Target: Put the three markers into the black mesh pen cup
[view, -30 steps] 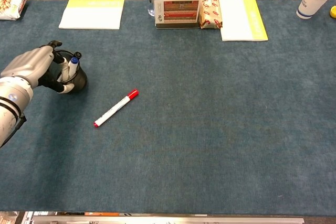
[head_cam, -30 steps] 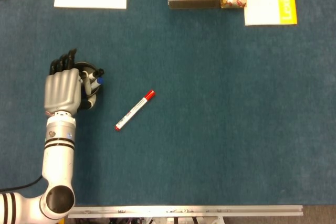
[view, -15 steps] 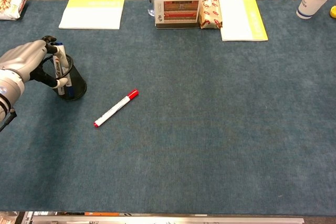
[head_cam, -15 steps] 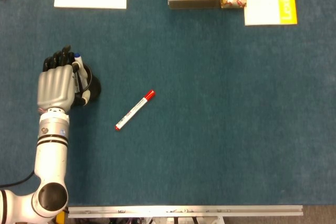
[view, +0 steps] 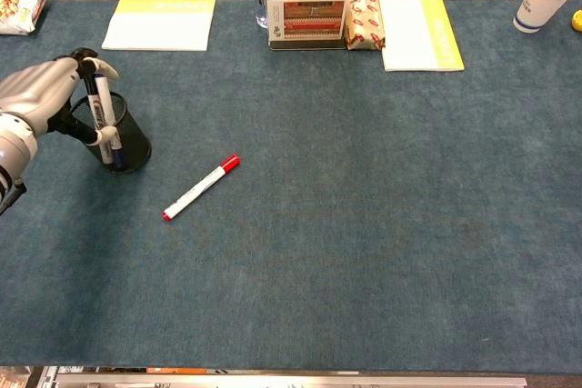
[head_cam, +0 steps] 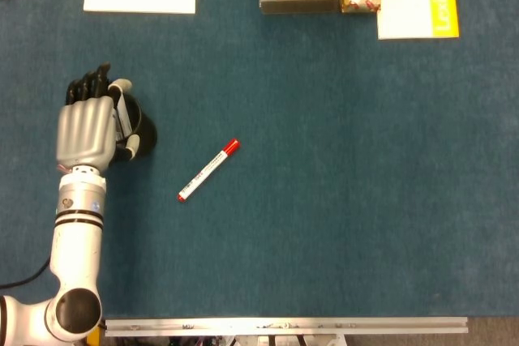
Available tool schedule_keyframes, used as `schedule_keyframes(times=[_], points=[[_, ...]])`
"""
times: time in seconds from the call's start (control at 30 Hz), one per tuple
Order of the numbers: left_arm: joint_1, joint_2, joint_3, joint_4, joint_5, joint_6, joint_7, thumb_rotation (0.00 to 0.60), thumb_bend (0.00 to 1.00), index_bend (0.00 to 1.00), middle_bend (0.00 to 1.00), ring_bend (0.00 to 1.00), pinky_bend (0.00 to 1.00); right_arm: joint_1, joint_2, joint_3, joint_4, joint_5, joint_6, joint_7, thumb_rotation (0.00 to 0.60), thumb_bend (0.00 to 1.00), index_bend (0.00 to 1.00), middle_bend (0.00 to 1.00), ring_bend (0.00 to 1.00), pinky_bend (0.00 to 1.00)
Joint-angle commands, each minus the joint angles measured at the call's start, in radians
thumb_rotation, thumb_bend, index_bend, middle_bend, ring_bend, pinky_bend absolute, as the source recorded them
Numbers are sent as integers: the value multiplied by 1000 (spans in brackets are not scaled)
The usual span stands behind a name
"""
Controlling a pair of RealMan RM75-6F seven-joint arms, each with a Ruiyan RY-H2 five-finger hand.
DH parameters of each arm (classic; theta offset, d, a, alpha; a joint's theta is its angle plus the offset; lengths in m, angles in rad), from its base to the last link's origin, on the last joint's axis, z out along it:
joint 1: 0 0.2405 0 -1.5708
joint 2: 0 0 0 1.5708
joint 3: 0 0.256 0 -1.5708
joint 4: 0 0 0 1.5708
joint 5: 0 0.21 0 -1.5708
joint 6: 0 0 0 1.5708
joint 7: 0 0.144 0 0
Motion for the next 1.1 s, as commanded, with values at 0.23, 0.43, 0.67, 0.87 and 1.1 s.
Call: schedule_keyframes(times=[0.23, 0.43, 0.67, 0.87, 1.1], points=[[0, 2, 35, -70, 62, 39, 21, 600, 297, 161, 0, 0, 69, -1, 1, 0, -1, -1, 2, 1, 600, 0, 122, 187, 109, 387], [-11, -16, 75, -102, 154, 61, 63, 600, 296, 184, 0, 0, 68, -1, 1, -1, -1, -1, 2, 0, 600, 0, 122, 187, 109, 386], [-34, -68, 99, -78, 144, 28, 110, 600, 297, 272, 0, 0, 67, -2, 1, -1, -3, -2, 4, -1, 600, 0, 122, 188, 109, 386], [-61, -143, 106, -16, 104, -24, 126, 600, 297, 320, 0, 0, 66, -4, 7, 3, -6, -2, 11, 5, 600, 0, 122, 187, 109, 386], [-75, -209, 112, 46, 69, -64, 120, 600, 296, 328, 0, 0, 66, -7, 14, 5, -8, -6, 20, 14, 600, 0, 122, 188, 109, 386]])
